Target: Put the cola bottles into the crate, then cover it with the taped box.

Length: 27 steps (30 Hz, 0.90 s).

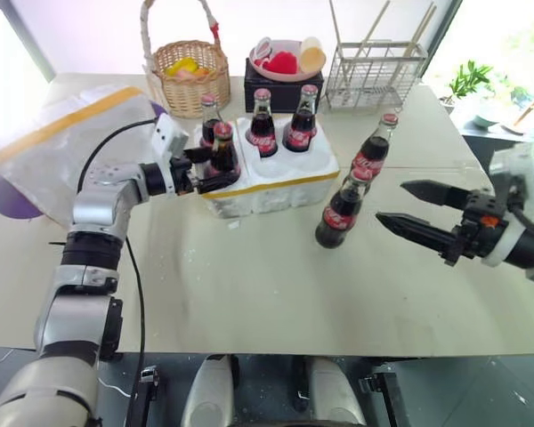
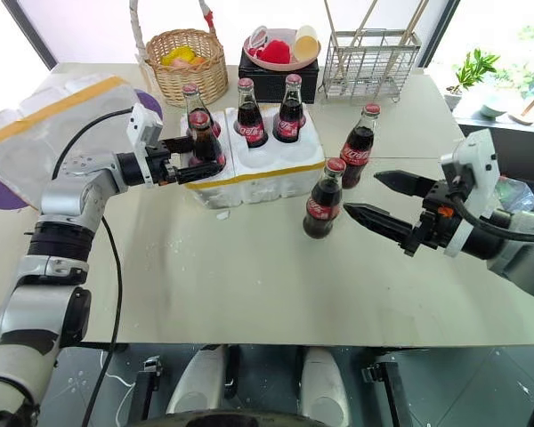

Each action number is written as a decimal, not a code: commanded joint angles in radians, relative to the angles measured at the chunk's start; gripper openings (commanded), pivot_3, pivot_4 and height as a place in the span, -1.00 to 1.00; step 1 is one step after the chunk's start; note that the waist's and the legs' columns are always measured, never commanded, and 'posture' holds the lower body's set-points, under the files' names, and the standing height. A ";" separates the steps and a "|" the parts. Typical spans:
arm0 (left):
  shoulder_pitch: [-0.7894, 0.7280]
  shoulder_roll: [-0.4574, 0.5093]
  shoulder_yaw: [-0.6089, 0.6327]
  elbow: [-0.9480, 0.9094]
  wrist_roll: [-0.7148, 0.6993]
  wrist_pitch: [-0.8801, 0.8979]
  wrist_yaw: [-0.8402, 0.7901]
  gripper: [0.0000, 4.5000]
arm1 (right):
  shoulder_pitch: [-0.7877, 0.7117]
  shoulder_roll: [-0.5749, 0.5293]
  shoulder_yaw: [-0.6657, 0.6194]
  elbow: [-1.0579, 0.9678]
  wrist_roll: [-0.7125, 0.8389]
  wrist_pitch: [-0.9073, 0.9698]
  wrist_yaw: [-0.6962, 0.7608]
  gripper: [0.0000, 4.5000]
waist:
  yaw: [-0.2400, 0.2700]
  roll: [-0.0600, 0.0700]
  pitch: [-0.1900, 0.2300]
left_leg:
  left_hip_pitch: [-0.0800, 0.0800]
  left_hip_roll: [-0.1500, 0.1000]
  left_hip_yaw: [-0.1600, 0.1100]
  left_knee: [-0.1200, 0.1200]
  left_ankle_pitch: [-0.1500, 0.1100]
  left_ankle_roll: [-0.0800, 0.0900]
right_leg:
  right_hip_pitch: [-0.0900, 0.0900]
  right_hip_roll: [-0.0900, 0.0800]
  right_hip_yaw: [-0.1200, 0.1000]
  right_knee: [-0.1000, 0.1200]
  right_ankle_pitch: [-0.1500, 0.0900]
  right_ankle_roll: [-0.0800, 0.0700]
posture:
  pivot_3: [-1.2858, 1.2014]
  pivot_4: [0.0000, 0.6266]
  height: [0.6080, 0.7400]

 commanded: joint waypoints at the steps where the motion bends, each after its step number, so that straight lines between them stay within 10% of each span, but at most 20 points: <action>1: 0.032 0.062 0.074 -0.123 -0.062 0.070 -0.015 0.99 | 0.044 0.024 -0.038 -0.038 -0.033 -0.033 -0.012 1.00 | -0.002 0.000 0.000 | 0.000 0.000 0.000 0.000 0.000 0.000 | 0.000 0.000 0.000 0.000 0.000 0.000 | 0.03 -0.52 1.00; 11: 0.215 0.282 0.326 -0.644 -0.534 0.546 -0.061 0.99 | 0.092 0.235 0.147 -0.031 -0.193 -0.146 -0.086 1.00 | -0.022 0.002 -0.001 | 0.001 0.000 -0.001 0.000 0.000 0.000 | 0.001 0.000 0.001 0.000 -0.002 -0.002 | 0.03 -0.52 1.00; 27: 0.404 0.195 0.189 -0.837 -0.473 0.459 0.098 0.99 | -0.149 0.403 0.445 0.235 -0.509 -0.344 -0.014 1.00 | -0.024 0.002 -0.001 | 0.004 0.000 0.000 -0.001 0.000 0.000 | 0.002 0.002 0.003 0.000 -0.002 -0.004 | 0.03 -0.52 1.00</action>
